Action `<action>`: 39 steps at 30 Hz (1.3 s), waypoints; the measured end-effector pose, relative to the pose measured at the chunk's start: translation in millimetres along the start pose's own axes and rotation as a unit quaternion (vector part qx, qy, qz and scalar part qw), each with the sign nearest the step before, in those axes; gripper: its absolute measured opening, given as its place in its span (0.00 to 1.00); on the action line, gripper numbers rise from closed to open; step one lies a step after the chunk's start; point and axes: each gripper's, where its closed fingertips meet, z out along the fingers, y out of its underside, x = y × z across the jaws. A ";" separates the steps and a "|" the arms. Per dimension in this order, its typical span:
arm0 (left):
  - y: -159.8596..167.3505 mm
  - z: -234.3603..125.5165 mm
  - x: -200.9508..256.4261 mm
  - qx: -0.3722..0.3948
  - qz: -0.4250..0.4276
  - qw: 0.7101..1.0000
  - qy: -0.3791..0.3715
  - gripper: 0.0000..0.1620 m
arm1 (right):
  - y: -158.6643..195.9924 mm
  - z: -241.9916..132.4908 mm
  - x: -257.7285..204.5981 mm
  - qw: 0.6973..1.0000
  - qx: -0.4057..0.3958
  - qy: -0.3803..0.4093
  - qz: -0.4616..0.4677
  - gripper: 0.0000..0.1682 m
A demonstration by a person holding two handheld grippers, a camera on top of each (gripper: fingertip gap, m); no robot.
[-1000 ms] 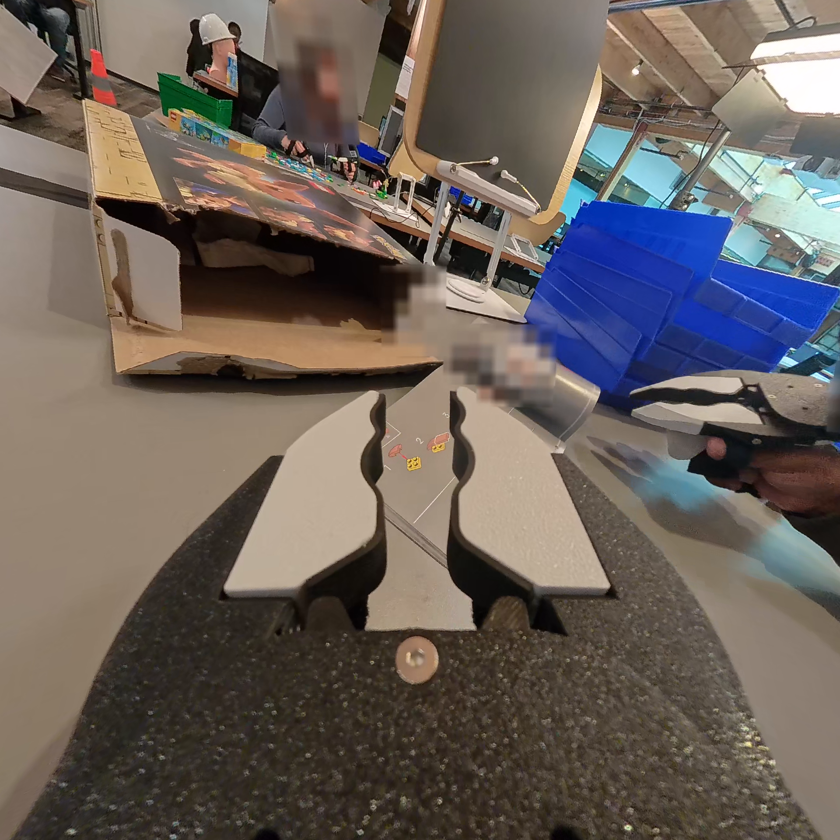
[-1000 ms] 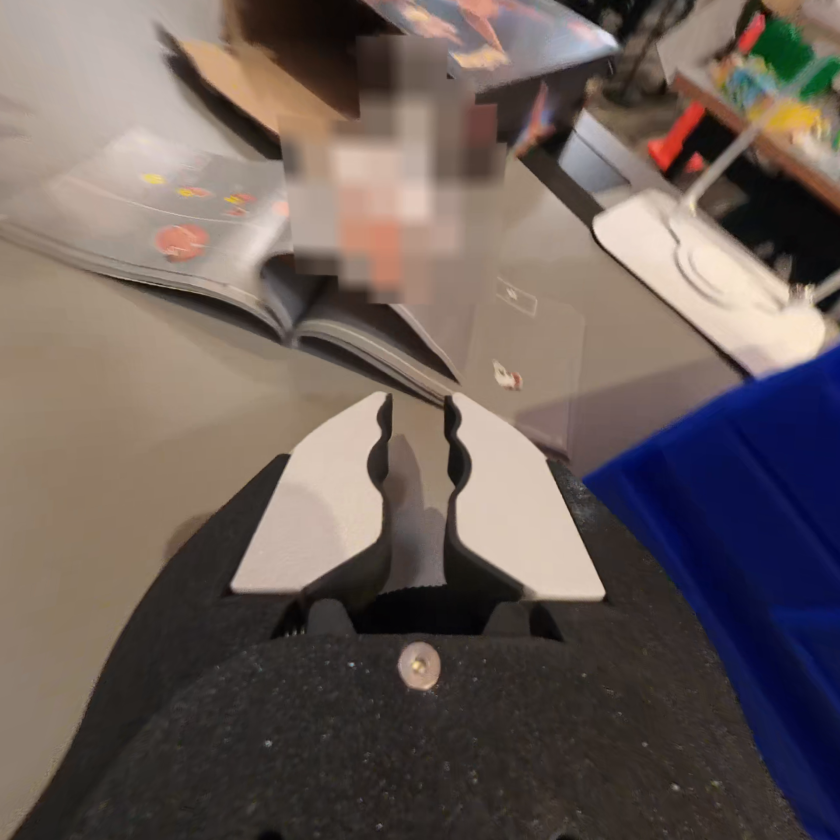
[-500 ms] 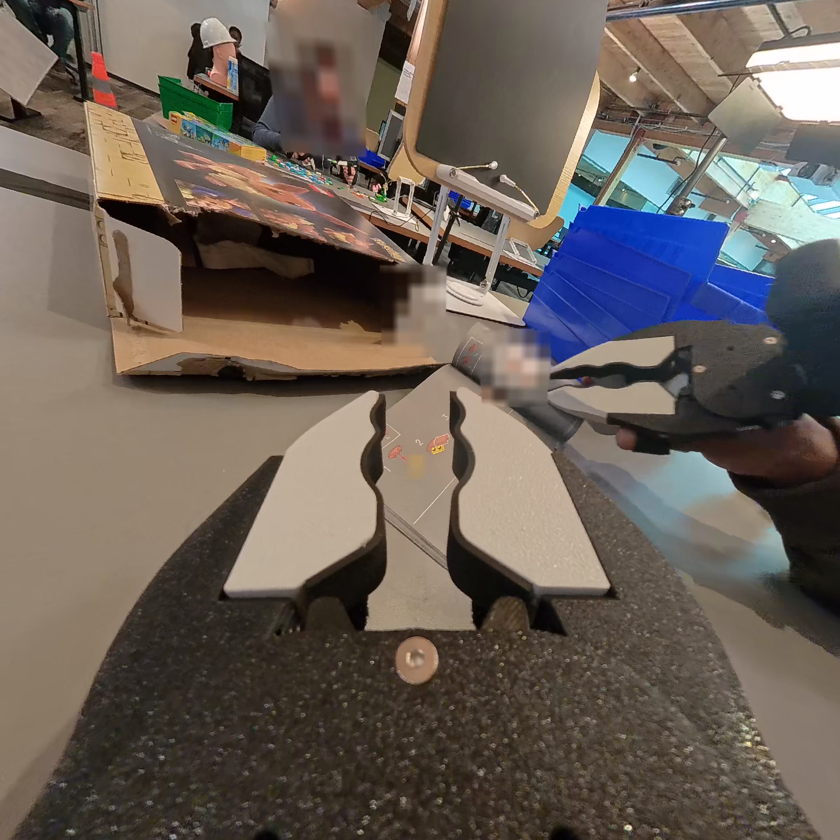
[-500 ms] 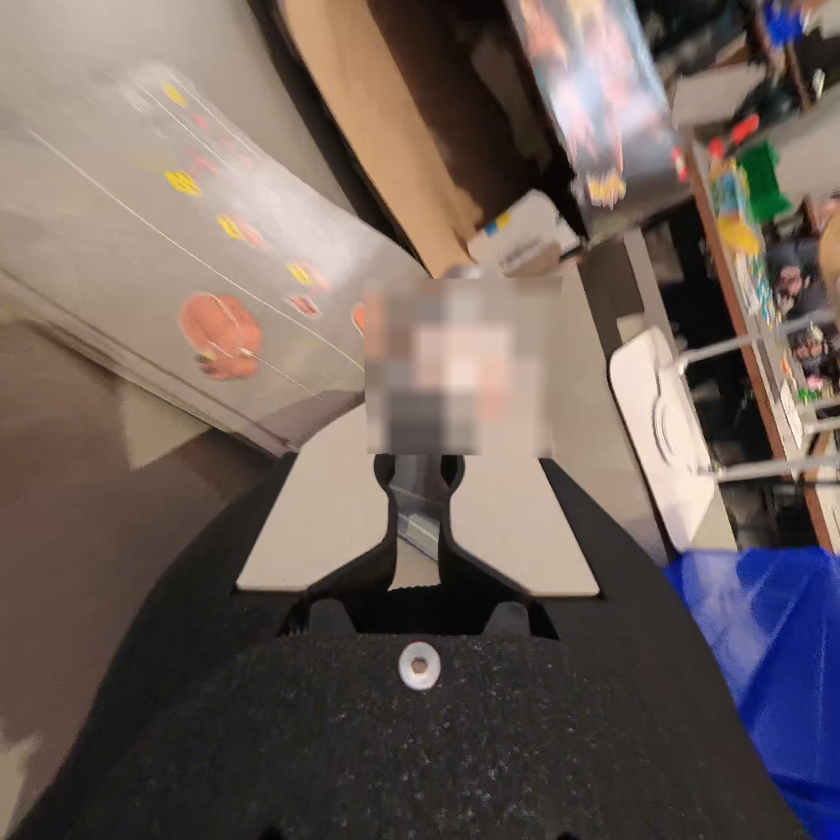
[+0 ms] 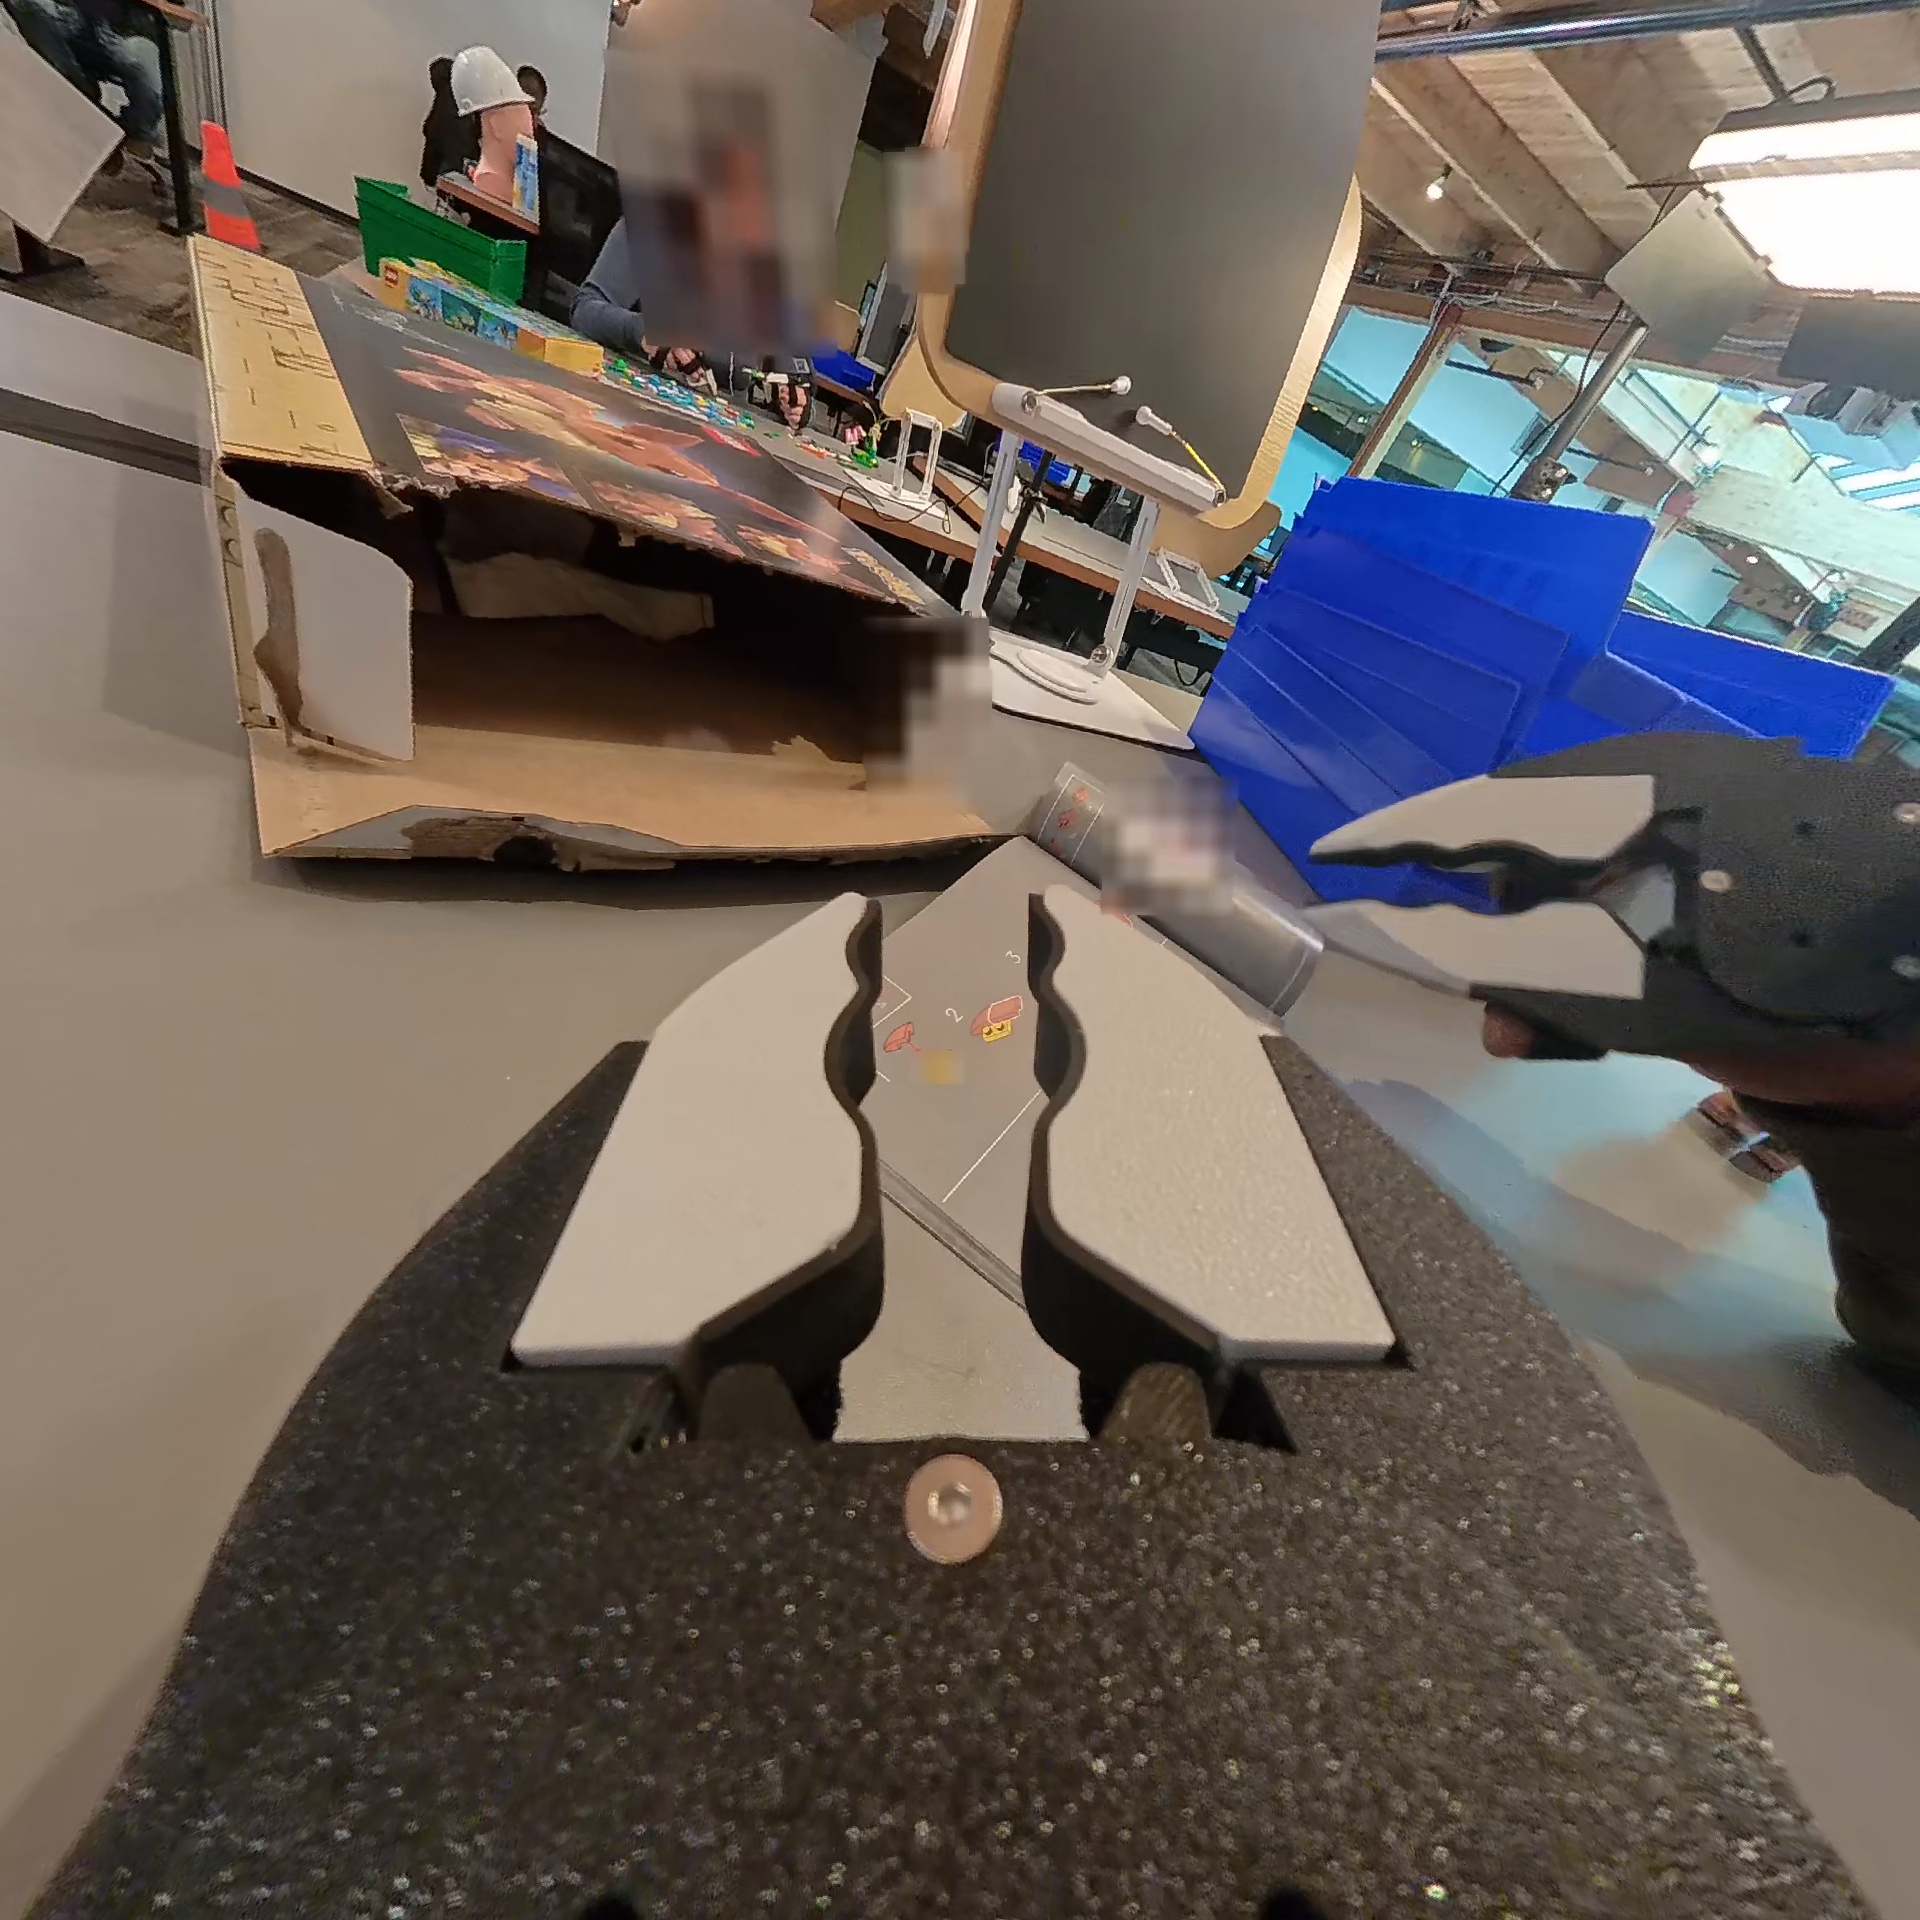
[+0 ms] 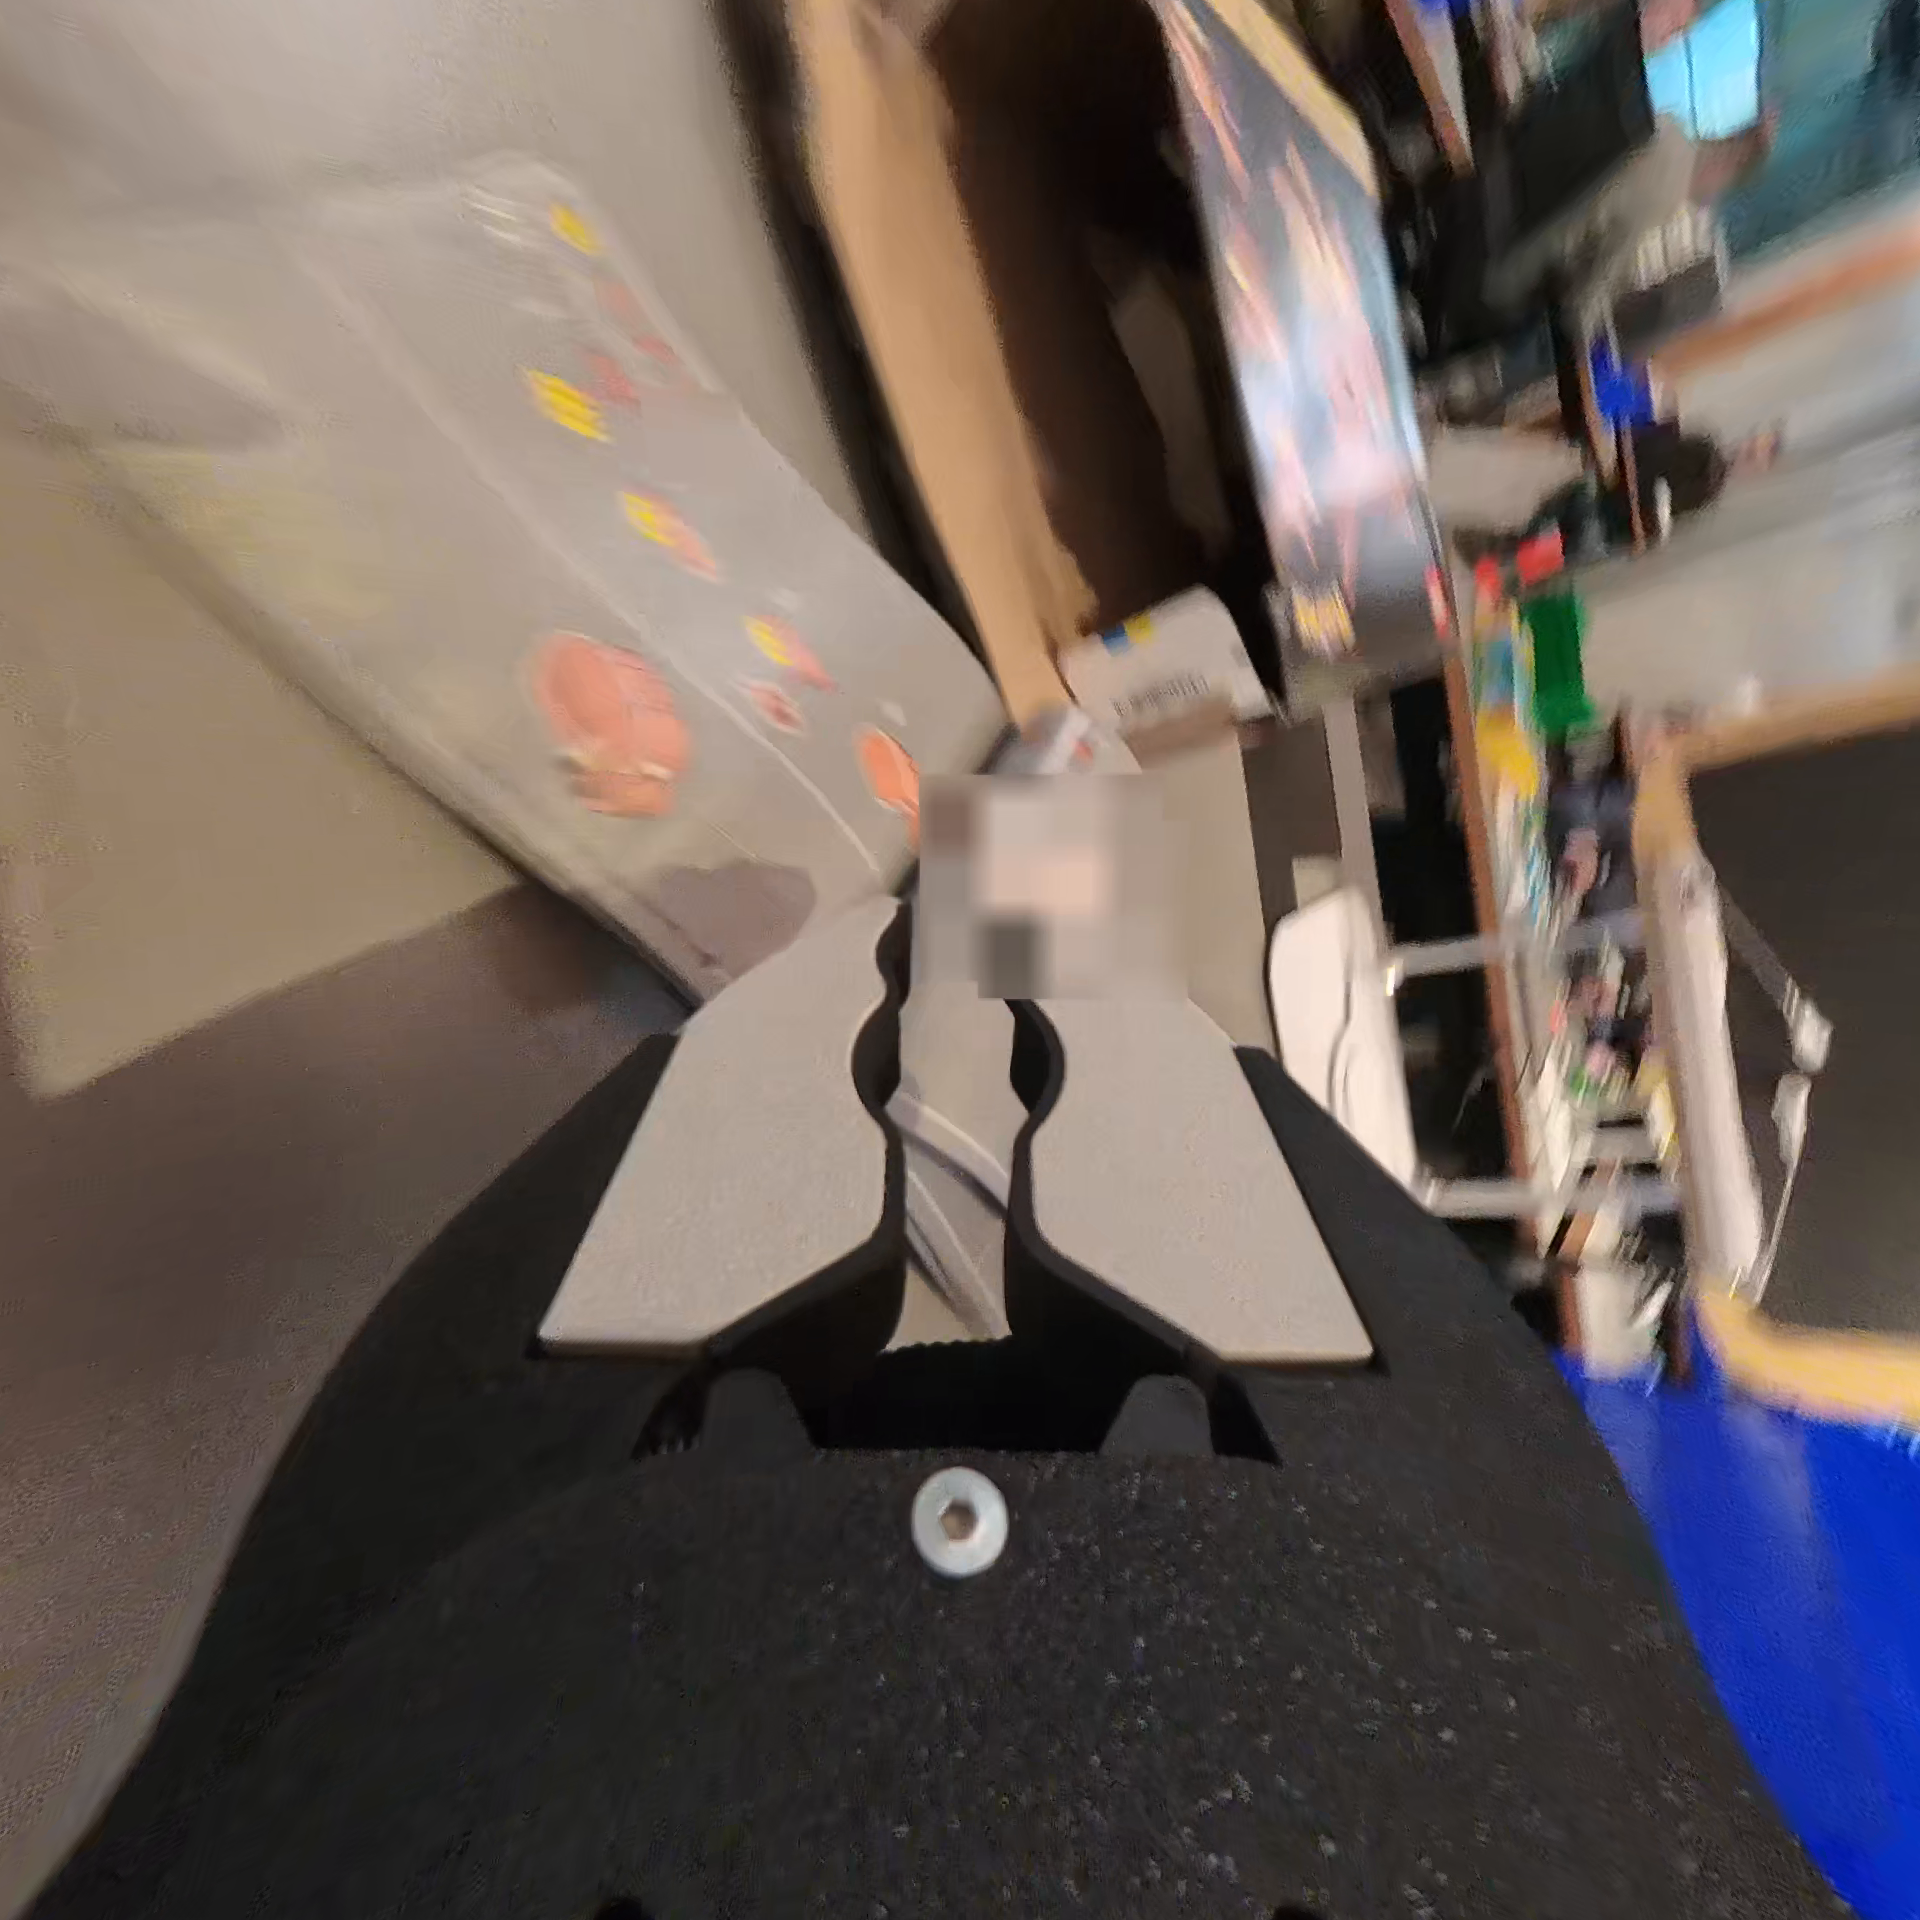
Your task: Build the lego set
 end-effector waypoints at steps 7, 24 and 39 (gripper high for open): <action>-0.4 -0.6 -0.4 0.002 0.001 1.000 -0.002 0.16 | 4.7 0.4 -53.2 0.965 -0.002 -0.113 -0.236 0.18; -0.6 -0.9 -0.3 0.003 -0.003 1.000 0.002 0.16 | 11.1 0.6 -61.6 0.960 -0.061 -0.048 -0.269 0.09; -0.8 -1.1 0.3 0.003 -0.002 1.000 0.002 0.16 | -17.1 -17.8 -77.2 0.964 0.035 -0.223 -0.143 0.21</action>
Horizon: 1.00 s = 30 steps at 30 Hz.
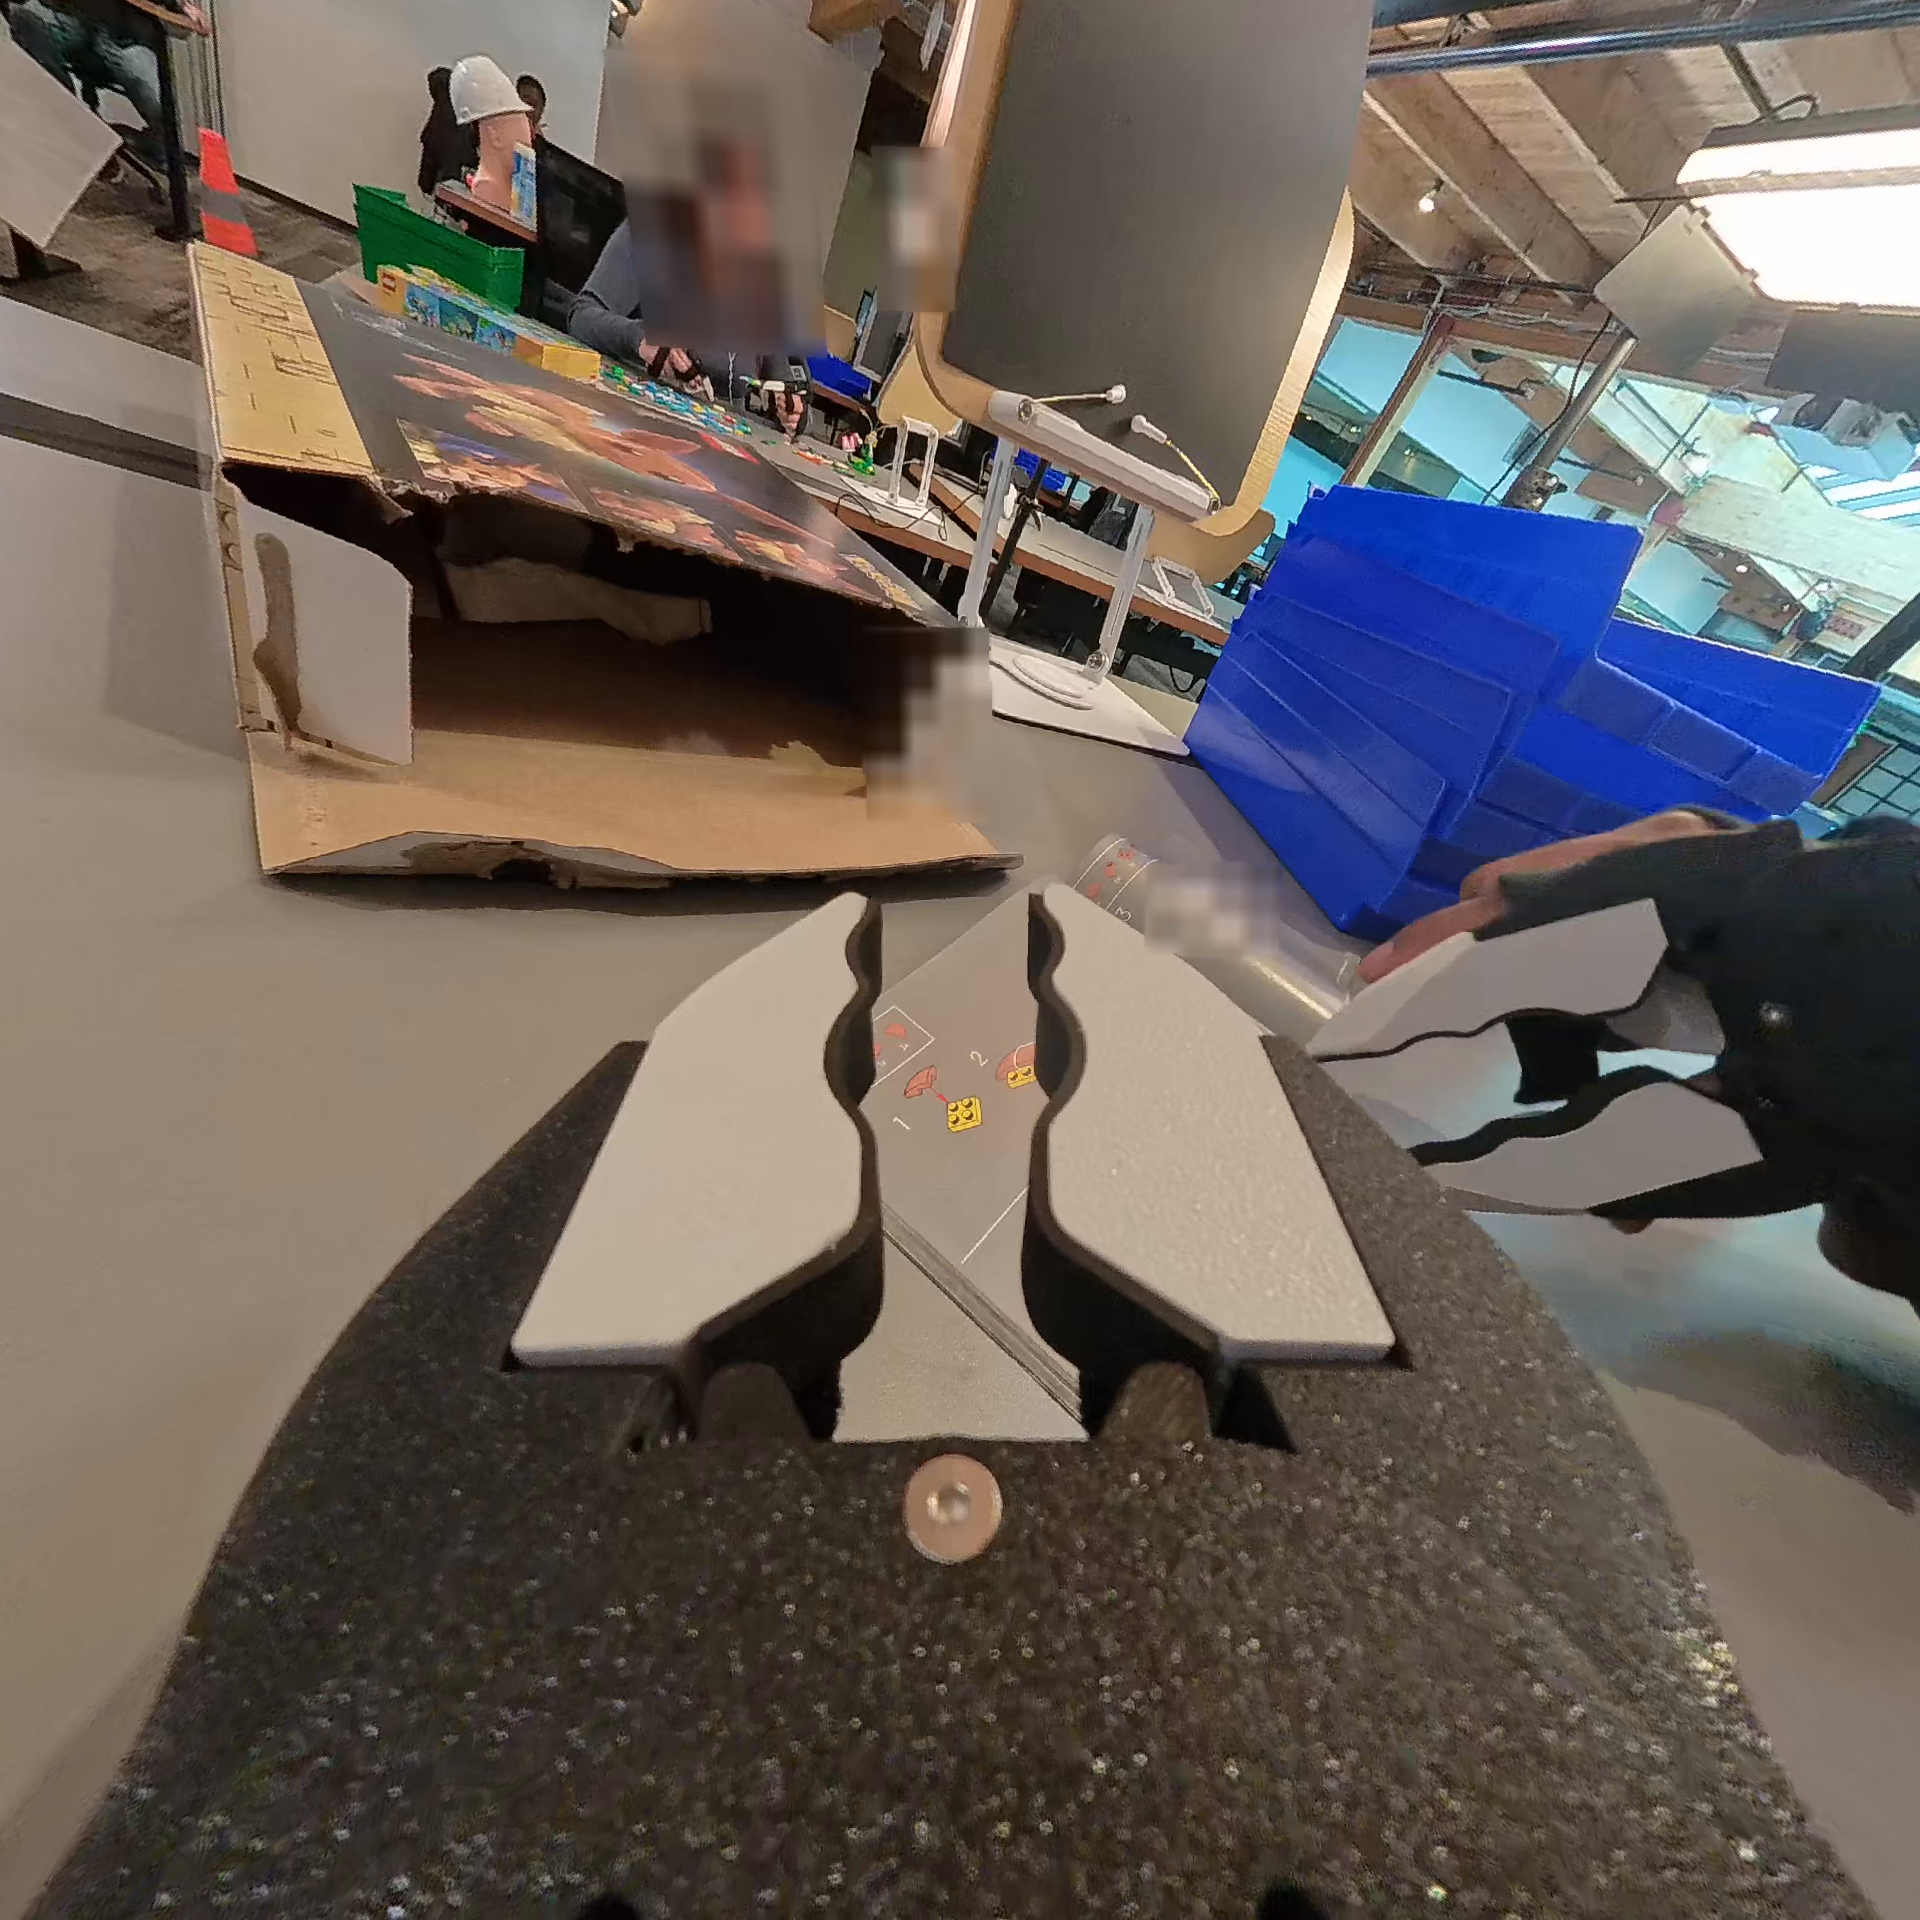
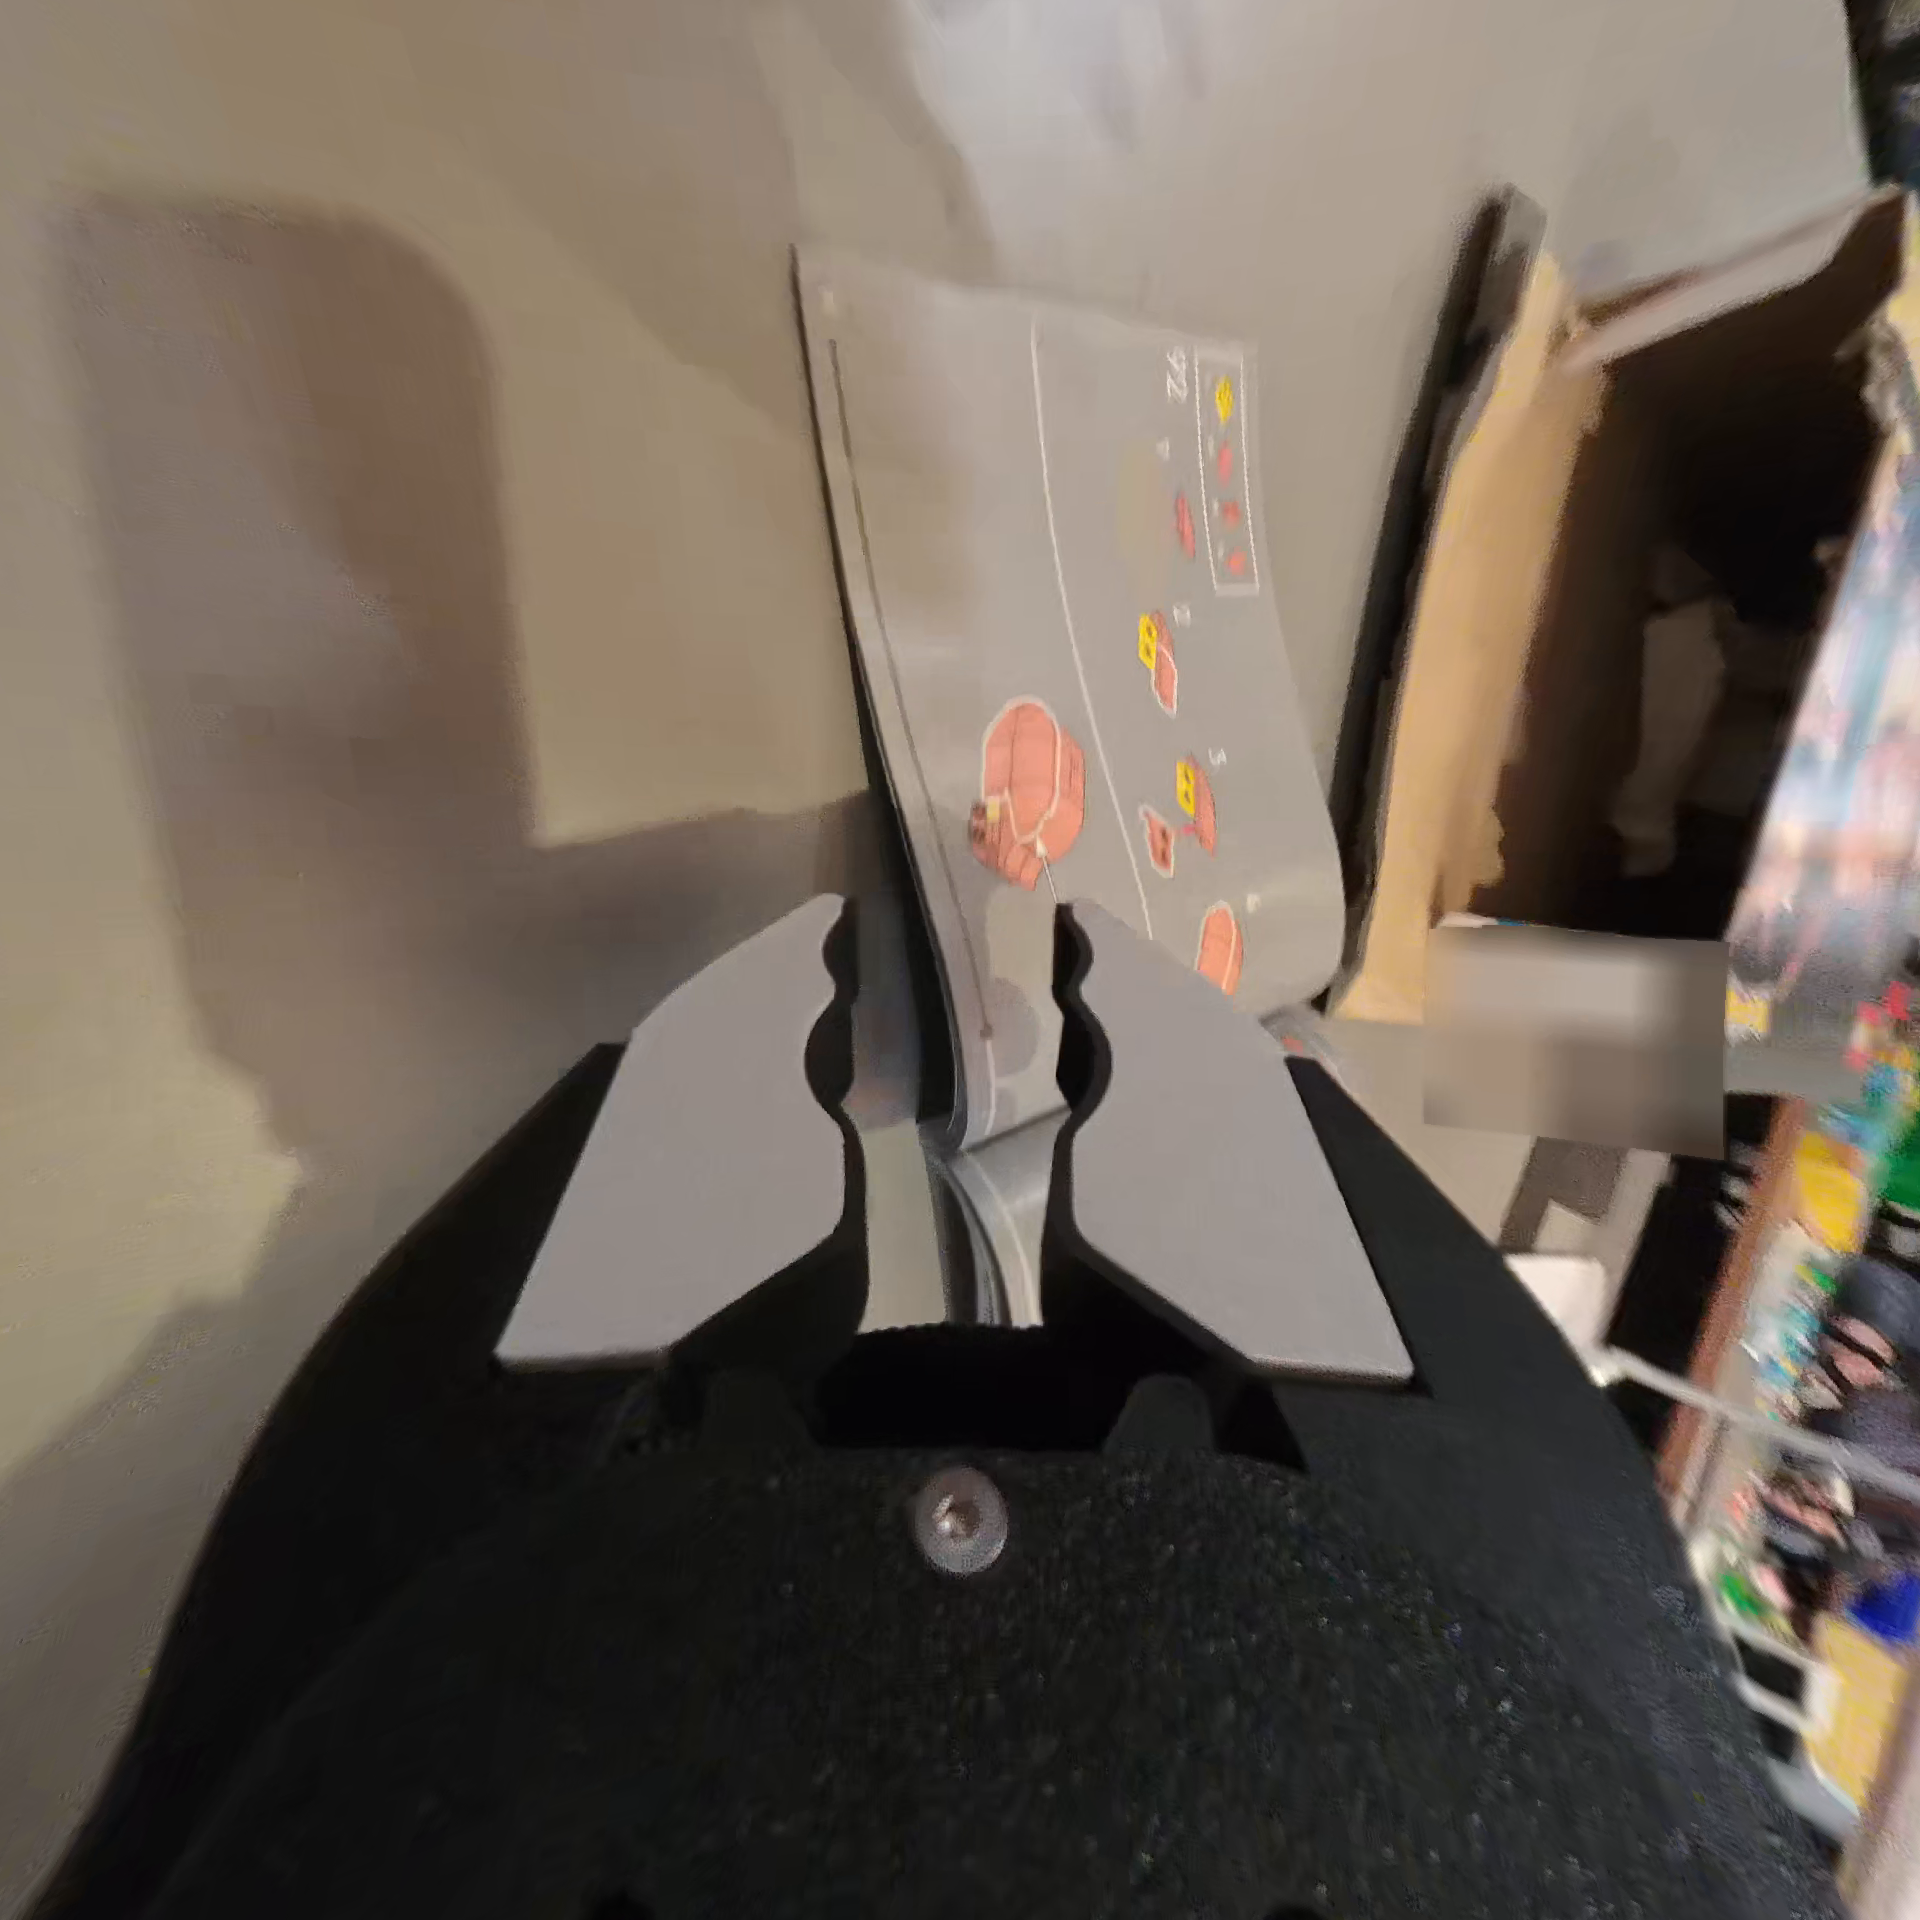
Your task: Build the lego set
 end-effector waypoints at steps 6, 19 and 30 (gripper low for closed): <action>-0.7 -0.6 -0.2 0.003 -0.002 1.000 0.001 0.16 | -1.9 22.8 3.4 0.993 -0.021 -0.107 -0.050 0.31; -3.3 -2.5 0.2 0.011 -0.014 1.000 0.011 0.16 | -10.3 31.7 4.8 0.978 0.000 -0.205 -0.028 0.19; -2.6 -2.2 -0.1 0.009 -0.012 1.000 0.009 0.16 | -12.0 27.1 4.3 0.966 0.042 -0.249 0.051 0.09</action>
